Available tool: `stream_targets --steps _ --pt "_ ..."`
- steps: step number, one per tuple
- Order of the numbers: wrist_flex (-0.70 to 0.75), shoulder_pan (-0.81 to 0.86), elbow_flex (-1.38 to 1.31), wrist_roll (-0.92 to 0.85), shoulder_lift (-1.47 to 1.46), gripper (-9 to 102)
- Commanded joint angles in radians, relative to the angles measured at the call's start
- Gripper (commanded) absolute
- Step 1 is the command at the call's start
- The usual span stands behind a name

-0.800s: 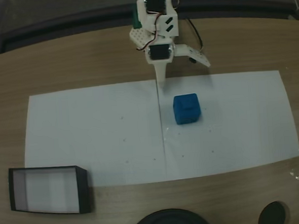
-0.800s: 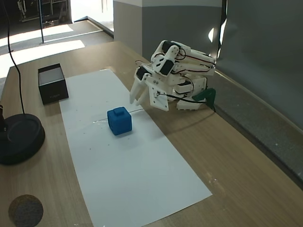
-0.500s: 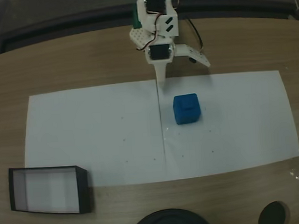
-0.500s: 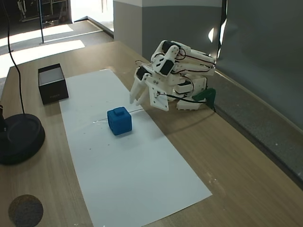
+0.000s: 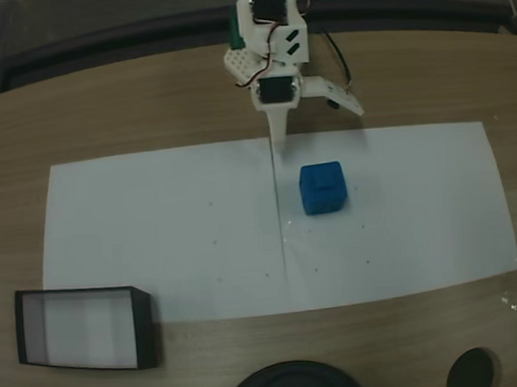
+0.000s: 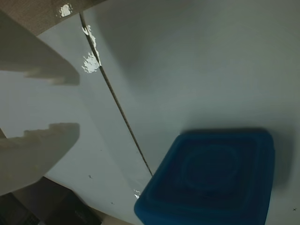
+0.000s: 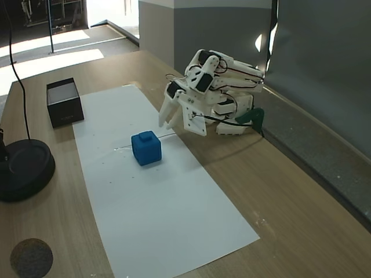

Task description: Grab a blue square and put it in the box.

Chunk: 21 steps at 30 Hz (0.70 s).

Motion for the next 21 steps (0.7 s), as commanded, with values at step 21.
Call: stream_targets --steps 21 --pt "-0.037 0.002 -0.388 -0.144 -0.114 33"
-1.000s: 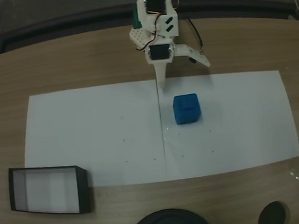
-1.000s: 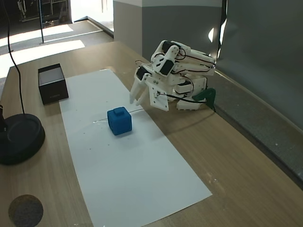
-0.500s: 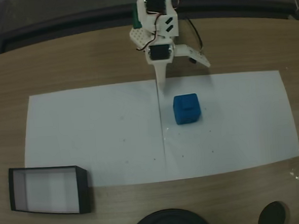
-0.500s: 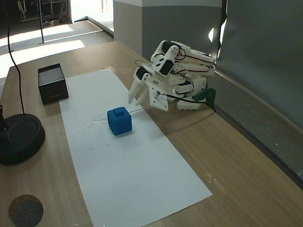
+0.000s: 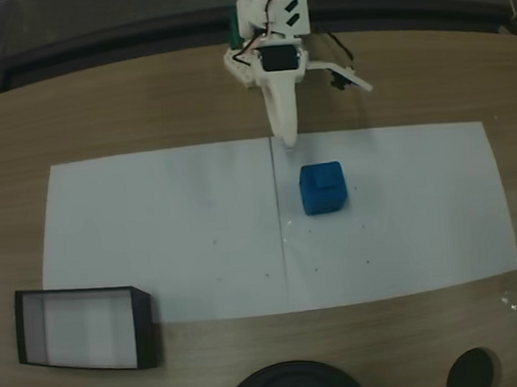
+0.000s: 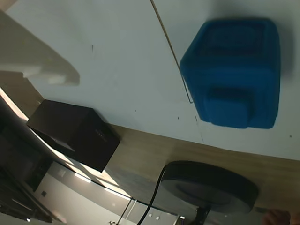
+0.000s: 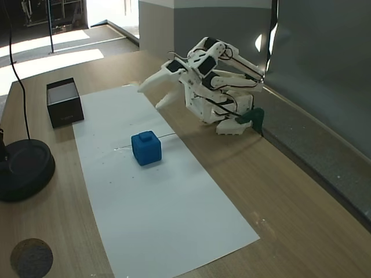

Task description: Grab a blue square and put it in the box.

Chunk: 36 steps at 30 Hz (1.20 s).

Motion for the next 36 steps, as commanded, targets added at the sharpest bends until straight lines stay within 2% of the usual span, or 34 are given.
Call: stream_targets --steps 1,6,12,16,22,24,30,36 --pt "0.011 0.000 -0.152 0.002 -0.110 33" --pt "0.025 -0.049 -0.402 0.008 -0.445 34" --pt "0.153 -0.299 -0.696 0.135 -0.836 34" --pt "0.224 -0.436 -0.764 0.204 -1.009 34" --pt "0.215 -0.445 -0.762 0.212 -1.189 34" --pt "0.172 -0.430 -0.772 0.212 -1.229 34" --pt "0.063 -0.319 -0.773 0.239 -1.368 35" --pt "0.061 -0.261 -0.782 0.241 -1.462 39"
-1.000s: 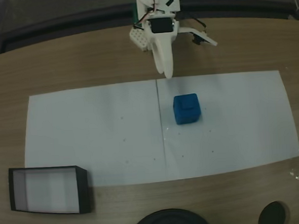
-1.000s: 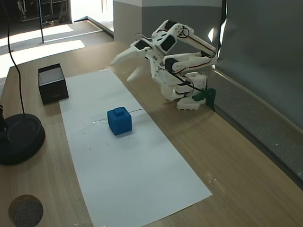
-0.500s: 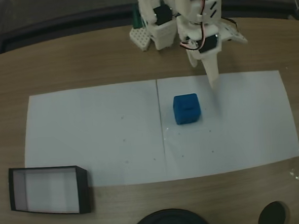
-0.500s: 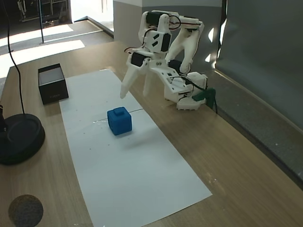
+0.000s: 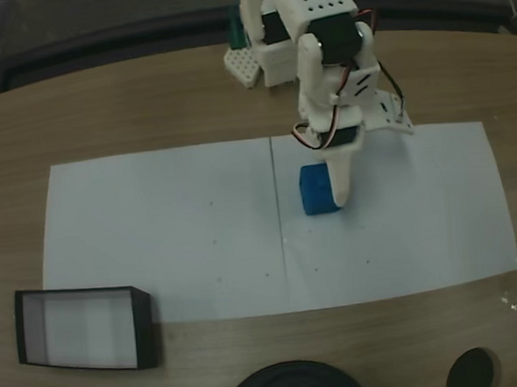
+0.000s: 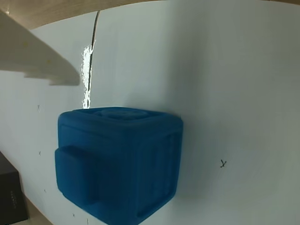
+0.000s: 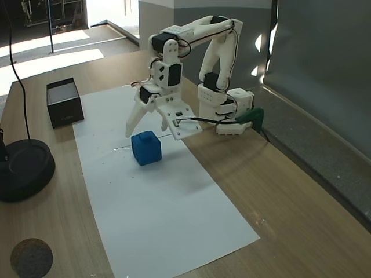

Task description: Grab a blue square and put it in the box.

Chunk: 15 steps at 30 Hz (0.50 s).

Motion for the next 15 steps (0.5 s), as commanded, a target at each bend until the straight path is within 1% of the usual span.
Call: stream_targets --steps 1,9,15 --pt "-0.008 0.005 -0.054 0.008 -0.003 39" --pt "-0.089 0.000 -0.017 0.009 -0.025 37" --pt "-0.098 0.009 -0.005 0.002 -0.026 36"
